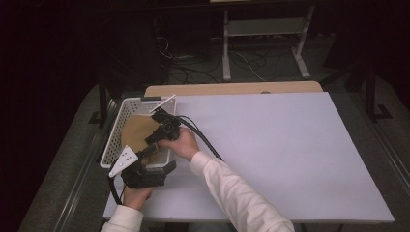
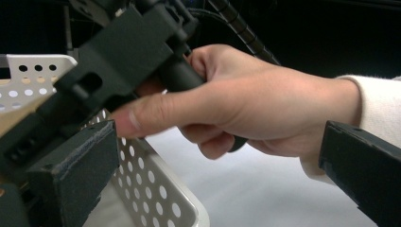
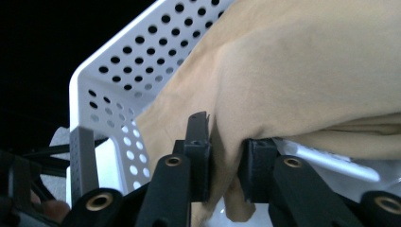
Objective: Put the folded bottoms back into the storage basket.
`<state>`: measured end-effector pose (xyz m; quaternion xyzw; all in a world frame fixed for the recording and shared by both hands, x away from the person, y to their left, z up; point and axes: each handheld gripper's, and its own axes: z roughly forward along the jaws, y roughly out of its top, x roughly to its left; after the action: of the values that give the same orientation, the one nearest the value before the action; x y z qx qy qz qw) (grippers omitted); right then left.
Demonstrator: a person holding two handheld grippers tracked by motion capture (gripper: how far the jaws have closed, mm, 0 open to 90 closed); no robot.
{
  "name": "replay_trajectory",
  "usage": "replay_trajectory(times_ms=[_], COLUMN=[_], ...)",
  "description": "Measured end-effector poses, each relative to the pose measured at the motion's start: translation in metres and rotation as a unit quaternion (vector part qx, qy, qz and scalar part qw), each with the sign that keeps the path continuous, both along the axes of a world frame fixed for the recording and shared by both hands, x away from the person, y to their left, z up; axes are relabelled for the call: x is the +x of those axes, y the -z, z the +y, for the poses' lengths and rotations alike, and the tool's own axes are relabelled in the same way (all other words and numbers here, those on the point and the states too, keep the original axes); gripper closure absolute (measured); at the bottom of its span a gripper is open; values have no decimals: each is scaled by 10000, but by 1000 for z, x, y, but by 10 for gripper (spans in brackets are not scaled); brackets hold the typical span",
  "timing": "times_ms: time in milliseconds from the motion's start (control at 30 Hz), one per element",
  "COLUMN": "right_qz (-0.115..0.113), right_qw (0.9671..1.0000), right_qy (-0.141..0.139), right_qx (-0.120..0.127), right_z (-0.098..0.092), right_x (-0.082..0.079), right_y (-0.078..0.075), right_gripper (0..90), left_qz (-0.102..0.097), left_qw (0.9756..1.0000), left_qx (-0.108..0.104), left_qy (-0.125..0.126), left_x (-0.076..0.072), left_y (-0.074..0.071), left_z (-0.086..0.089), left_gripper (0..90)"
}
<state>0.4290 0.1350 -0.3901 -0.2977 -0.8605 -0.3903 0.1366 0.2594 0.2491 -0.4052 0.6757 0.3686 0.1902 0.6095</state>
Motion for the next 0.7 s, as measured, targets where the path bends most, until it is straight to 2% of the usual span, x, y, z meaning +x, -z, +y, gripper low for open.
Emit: replay_trajectory(times_ms=[133,167,233,300,433,500,600,700], right_qz=[112,111,154,204,91,31,-268,-440], right_qw=[9998,9996,9993,9991,9991,9994,9993,9989], right_qy=[-131,-164,-207,-214,-195,-147,-89,-30], right_qx=[-135,-192,-266,-310,-370,-309,-233,-186], right_z=[0,-1,-4,-8,-18,-25,-37,-48], right_x=[-3,-3,-3,-1,1,3,4,4], right_y=[1,0,-3,-5,-13,-17,-27,-33], right_gripper=[603,594,508,461,387,352,300,214], left_qz=[-30,-65,-83,-89,-139,-121,-106,-88], left_qw=[10000,10000,9999,9999,9998,9998,9999,9999], left_qx=[-10,-32,-55,-87,-111,-112,-80,-54], left_qy=[-20,-46,-67,-83,-65,-60,-57,-32], left_x=[0,-1,-2,-2,-2,-2,-2,-1], left_y=[-1,-1,-2,-2,-2,-2,-2,-1], left_z=[1,1,2,3,3,3,2,2], left_gripper=[1,2,2,1,2,2,2,2])
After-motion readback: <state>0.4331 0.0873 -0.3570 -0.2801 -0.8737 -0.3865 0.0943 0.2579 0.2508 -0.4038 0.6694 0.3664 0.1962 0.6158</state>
